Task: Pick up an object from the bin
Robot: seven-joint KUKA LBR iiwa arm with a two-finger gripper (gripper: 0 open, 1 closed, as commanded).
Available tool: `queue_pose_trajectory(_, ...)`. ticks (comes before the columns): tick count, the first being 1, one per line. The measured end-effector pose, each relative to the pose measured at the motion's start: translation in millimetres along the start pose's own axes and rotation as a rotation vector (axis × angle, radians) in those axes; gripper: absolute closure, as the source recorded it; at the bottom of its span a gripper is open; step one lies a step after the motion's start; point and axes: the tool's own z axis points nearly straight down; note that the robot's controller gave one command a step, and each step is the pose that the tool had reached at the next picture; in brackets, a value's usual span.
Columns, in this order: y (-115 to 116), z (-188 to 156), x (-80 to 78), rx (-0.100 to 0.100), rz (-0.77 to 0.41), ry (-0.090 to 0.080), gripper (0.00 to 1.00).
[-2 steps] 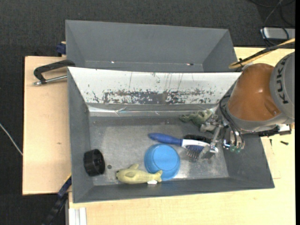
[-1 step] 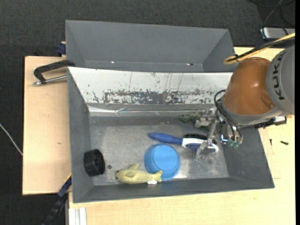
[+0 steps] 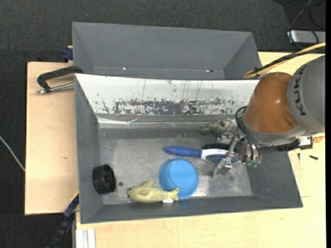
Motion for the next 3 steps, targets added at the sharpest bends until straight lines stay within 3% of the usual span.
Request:
queue_pose_trajectory(1,1,-1,-0.7,0.001,-0.001,-0.003,0.0)
queue_pose_trajectory(2,1,-3,-1.6,0.0,-0.002,-0.003,1.0)
queue_pose_trajectory(3,2,-13,-2.6,0.001,-0.003,-0.006,1.0)
